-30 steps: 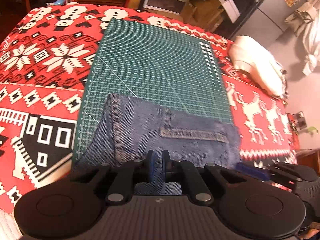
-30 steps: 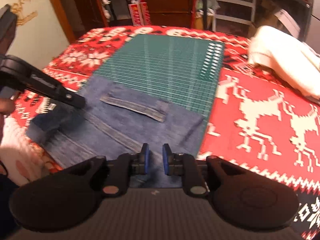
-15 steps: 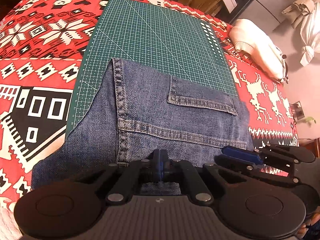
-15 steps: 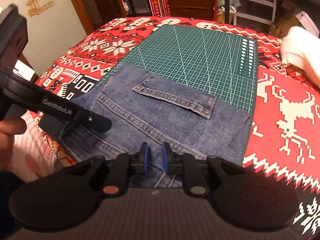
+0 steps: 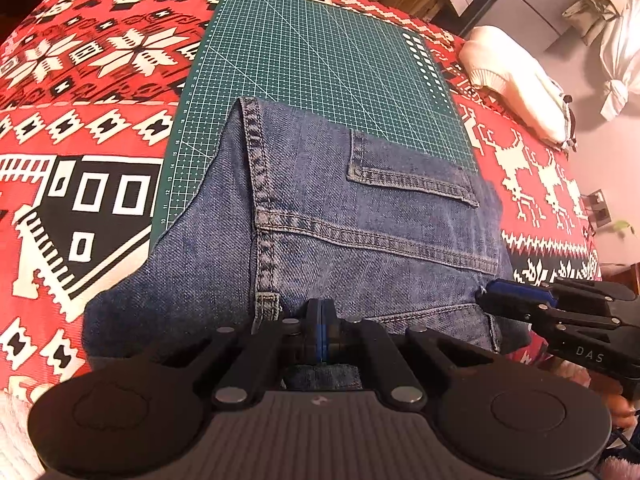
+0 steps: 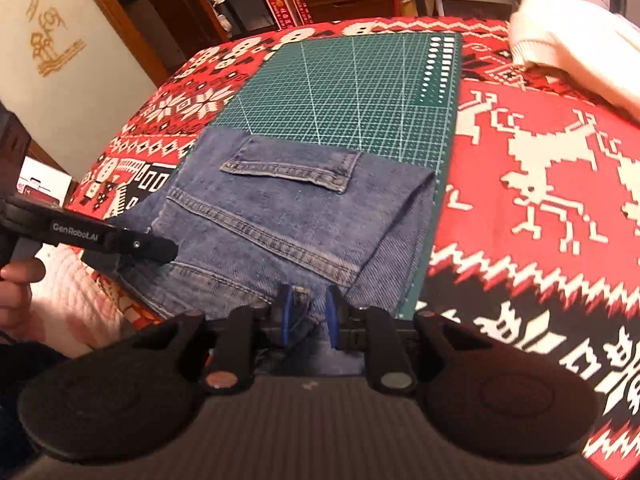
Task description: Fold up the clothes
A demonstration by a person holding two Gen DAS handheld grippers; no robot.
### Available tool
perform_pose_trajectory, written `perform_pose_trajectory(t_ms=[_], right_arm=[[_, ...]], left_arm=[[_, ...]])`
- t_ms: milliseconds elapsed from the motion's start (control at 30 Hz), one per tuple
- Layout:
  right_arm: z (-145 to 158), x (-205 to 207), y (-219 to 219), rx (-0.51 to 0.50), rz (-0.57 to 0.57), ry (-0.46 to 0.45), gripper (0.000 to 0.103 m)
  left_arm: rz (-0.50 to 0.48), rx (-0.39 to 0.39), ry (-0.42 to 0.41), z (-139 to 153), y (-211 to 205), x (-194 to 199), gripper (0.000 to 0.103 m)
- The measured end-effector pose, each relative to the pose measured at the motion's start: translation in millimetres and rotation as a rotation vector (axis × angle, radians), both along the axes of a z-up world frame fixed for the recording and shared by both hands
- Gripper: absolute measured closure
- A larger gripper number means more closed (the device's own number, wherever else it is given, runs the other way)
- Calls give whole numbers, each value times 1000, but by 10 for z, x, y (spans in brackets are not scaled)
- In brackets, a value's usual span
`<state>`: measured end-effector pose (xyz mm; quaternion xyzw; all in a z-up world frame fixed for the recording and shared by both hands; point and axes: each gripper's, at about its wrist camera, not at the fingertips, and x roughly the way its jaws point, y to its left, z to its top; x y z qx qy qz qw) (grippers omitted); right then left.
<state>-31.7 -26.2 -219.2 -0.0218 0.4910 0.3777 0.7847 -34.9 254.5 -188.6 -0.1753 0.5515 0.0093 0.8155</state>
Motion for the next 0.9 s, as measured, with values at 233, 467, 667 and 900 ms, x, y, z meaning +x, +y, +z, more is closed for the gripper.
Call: perform_pose_trajectory(t_ms=[233, 467, 667, 900], right_arm=[[56, -35, -63, -21, -2, 0, 82], [225, -25, -25, -20, -14, -56, 81], [113, 13, 149, -96, -14, -93, 87], [4, -125, 24, -108, -10, -119, 89]], left_arm=[[-41, 67, 1, 67, -150, -19, 100], [-102, 123, -12, 81, -416, 47, 97], [-154, 171, -22, 93, -644, 104, 96], [-123, 173, -28, 118, -591, 96, 75]])
